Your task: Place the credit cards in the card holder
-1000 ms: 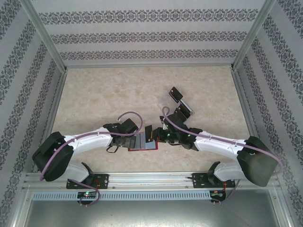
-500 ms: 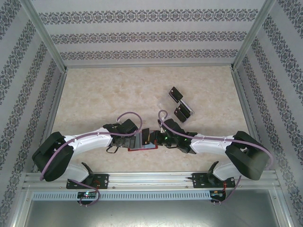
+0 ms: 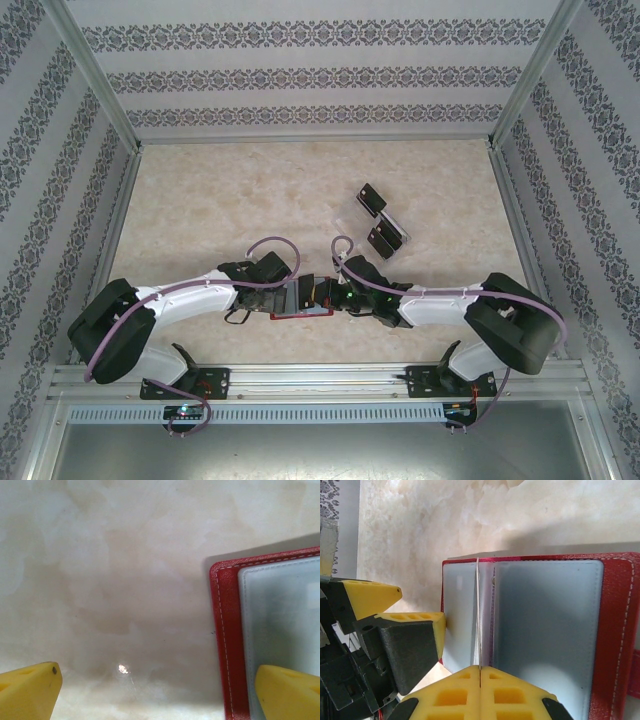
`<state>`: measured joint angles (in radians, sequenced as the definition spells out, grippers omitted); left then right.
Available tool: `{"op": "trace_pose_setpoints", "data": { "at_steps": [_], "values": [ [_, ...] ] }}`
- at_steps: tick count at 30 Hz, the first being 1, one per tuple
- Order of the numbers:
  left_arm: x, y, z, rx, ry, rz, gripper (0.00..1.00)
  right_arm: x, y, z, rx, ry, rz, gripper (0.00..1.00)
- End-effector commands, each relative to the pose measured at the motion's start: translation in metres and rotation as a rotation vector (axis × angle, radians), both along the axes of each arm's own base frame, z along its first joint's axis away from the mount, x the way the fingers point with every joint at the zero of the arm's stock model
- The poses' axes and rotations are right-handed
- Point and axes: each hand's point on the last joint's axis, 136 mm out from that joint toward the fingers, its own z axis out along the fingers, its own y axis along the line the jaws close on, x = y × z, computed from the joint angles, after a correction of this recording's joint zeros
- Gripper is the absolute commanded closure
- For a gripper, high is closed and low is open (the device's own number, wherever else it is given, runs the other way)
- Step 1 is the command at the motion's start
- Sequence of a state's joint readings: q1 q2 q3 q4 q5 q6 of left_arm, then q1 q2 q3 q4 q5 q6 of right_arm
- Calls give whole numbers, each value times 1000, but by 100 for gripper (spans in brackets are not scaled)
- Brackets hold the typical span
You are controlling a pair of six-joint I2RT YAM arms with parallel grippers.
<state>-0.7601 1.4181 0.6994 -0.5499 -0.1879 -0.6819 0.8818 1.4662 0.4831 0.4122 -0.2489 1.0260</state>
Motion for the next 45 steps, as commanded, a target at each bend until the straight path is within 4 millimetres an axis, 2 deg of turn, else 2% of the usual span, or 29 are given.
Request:
{"op": "trace_pose_setpoints", "data": {
  "at_steps": [1, 19, 36, 45],
  "values": [
    [-15, 14, -10, 62, 38, -6, 0, -2, 5, -1, 23, -3, 5, 100],
    [-16, 13, -12, 60, 45, -6, 0, -6, 3, -3, 64, 31, -23, 100],
    [-17, 14, -11, 58, 45, -6, 0, -5, 5, 13, 168, 50, -51, 100],
    [-17, 14, -11, 58, 45, -5, 0, -7, 3, 2, 151, 66, -52, 100]
  ]
}}
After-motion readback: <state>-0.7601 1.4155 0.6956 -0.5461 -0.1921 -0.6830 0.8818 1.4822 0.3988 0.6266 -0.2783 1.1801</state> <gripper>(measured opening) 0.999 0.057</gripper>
